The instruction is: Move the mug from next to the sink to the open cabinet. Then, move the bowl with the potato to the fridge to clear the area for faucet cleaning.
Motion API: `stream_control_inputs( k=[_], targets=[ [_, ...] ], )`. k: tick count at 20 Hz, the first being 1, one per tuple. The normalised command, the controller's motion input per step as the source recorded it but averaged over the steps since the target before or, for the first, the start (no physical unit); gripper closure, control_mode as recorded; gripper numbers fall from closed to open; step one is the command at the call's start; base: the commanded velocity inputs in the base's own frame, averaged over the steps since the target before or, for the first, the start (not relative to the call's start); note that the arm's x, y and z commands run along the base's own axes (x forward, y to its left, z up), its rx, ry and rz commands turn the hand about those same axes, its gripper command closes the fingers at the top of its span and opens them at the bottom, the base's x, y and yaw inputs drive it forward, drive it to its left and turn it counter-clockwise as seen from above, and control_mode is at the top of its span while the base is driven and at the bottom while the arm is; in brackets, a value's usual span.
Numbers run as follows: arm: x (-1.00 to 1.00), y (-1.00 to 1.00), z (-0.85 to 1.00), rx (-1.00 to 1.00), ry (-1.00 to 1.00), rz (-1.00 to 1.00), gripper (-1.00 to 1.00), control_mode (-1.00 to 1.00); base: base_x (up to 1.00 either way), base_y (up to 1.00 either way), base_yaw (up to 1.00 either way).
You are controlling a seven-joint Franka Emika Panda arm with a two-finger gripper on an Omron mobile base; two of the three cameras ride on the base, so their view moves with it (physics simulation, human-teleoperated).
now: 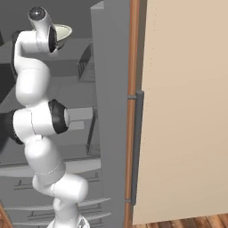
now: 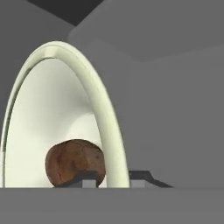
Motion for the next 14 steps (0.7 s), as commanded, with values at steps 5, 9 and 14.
stream_control_inputs(
  k=[5,9,14],
  targets=[
    [-0.53,-0.01,-0.03,0.00,-0.01,-0.01,-1.00,-1.00,0.00,0.00,0.00],
    [-1.00,-0.20,-0.24,0.03,-0.16,-0.06,-1.00,-1.00,0.00,0.00,0.00],
    [-1.00,-0.49,-0.55,0.05,-0.30,-0.05,-1.00,-1.00,0.00,0.00,0.00]
  ],
)
